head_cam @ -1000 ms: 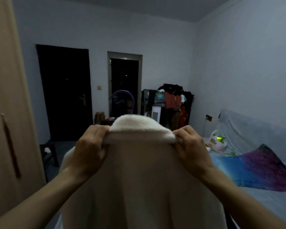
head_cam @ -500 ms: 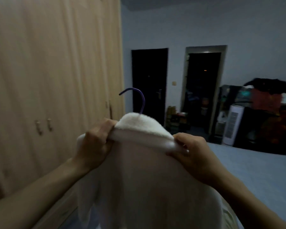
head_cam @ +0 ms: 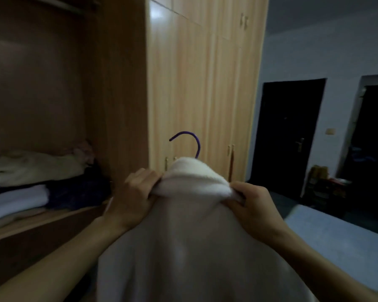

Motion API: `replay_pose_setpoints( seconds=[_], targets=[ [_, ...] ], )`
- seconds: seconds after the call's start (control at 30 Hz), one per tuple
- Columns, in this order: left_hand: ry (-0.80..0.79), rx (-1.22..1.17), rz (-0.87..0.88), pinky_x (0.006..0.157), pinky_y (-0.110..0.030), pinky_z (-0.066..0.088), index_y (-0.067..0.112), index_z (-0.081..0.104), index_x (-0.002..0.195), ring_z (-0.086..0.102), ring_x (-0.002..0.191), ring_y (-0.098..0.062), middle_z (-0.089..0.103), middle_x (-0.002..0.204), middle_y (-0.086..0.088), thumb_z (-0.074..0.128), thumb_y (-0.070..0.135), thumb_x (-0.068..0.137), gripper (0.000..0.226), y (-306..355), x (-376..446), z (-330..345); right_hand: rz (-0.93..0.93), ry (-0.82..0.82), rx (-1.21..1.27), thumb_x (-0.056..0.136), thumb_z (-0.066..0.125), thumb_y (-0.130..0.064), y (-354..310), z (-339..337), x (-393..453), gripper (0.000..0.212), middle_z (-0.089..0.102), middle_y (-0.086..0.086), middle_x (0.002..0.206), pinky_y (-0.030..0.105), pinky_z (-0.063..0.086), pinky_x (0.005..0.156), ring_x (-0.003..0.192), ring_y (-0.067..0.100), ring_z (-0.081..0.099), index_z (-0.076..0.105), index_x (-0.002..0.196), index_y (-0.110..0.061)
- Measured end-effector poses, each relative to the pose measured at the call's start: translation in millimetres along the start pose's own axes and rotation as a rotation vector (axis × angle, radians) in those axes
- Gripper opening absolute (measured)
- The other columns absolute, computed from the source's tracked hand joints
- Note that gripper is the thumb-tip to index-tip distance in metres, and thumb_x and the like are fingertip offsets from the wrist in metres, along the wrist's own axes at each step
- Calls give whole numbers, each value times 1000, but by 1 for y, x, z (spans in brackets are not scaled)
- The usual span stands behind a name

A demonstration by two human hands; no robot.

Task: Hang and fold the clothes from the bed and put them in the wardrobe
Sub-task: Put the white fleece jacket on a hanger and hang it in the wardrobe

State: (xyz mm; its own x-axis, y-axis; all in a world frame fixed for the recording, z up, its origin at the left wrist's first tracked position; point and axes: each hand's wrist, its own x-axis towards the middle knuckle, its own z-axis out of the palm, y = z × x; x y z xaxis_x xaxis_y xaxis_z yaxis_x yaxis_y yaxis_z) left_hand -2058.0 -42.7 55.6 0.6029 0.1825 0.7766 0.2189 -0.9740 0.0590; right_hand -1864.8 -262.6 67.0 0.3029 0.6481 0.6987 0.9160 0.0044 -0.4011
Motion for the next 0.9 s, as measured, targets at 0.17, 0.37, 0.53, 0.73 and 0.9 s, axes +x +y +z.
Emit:
replay_pose_setpoints(
  seconds=[0.17,0.37,0.53,0.73,0.9],
  targets=[
    [18,173,-180,94,-40,47,15,54,133,49,113,-26,51,131,-5,71,15,75,60,-44,-70,-62,63,-41,80,82,72,-14,-65,108,25,41,53,-19,51,12,33,50,56,-9,53,47,56,-33],
    [-51,-339,-623,78,-32,54,26,66,95,60,82,-3,64,91,11,57,58,85,35,-57,-120,-79,140,-100,192,79,72,-22,-134,222,38,9,67,-4,66,30,49,54,64,4,63,69,75,-16],
    [-35,-674,-935,91,-36,57,19,64,118,66,99,-7,70,109,6,65,69,71,68,-99,-130,-91,112,-97,342,85,68,-9,-203,275,37,13,66,-7,68,15,47,55,68,1,64,65,77,-20],
    [233,-511,-1180,71,-23,53,16,61,115,65,90,-9,69,102,1,68,48,83,46,-150,-148,-106,20,-305,486,86,71,-14,-252,323,44,17,68,-13,93,18,55,76,89,-2,65,66,100,-22],
    [150,-534,-1197,83,-46,60,20,65,110,71,92,-19,73,99,-2,68,29,69,42,-209,-163,-132,-90,-707,712,89,69,-23,-250,339,78,33,69,-11,110,24,56,86,103,1,64,65,121,-27]
  ],
)
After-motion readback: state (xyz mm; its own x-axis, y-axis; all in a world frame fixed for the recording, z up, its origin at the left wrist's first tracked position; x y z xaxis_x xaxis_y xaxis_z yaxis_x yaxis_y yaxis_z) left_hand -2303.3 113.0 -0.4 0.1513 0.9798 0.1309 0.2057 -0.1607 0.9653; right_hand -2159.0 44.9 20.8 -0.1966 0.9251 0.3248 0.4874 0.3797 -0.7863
